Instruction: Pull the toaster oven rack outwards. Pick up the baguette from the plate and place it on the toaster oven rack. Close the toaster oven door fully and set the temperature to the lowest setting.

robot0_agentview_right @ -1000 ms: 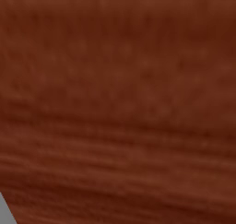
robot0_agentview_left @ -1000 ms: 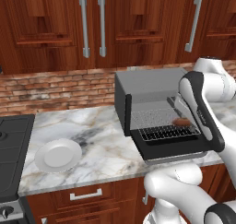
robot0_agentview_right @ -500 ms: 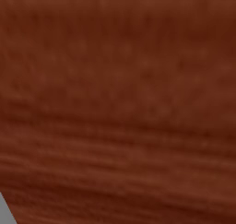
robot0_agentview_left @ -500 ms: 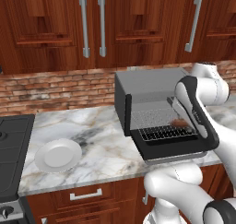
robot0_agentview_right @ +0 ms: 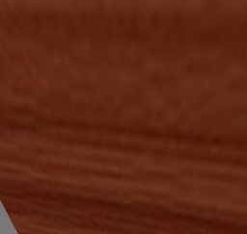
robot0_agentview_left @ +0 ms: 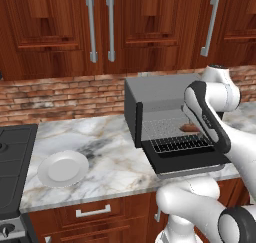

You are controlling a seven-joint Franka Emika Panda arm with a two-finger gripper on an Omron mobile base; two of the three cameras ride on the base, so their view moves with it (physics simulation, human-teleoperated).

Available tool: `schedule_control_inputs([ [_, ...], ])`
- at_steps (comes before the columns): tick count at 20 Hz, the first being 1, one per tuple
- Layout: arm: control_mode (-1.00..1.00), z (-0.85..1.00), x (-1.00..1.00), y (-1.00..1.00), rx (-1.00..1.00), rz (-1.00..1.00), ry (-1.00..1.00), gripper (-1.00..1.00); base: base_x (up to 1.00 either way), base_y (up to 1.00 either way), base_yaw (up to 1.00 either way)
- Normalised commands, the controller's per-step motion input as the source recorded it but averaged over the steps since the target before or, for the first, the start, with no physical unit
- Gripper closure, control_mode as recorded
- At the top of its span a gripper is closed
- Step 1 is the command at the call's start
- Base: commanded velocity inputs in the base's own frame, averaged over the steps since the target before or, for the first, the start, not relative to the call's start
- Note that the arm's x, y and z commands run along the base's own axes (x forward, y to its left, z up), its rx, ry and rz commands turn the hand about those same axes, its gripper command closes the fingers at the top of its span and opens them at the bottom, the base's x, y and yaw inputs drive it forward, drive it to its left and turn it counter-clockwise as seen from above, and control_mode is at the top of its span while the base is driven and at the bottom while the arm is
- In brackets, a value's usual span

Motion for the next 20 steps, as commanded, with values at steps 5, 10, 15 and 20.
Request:
schedule_control_inputs([
  [5, -1.00, -0.04, 0.22, 0.00, 0.00, 0.00, -0.04, 1.00, 0.00, 0.00, 0.00],
  [10, -1.00, -0.31, 0.02, 0.00, 0.00, 0.00, 0.00, 1.00, 0.00, 0.00, 0.00],
  [15, -1.00, -0.36, 0.01, 0.00, 0.00, 0.00, 0.00, 1.00, 0.00, 0.00, 0.00],
  [20, -1.00, -0.29, 0.02, 0.00, 0.00, 0.00, 0.00, 1.00, 0.00, 0.00, 0.00],
])
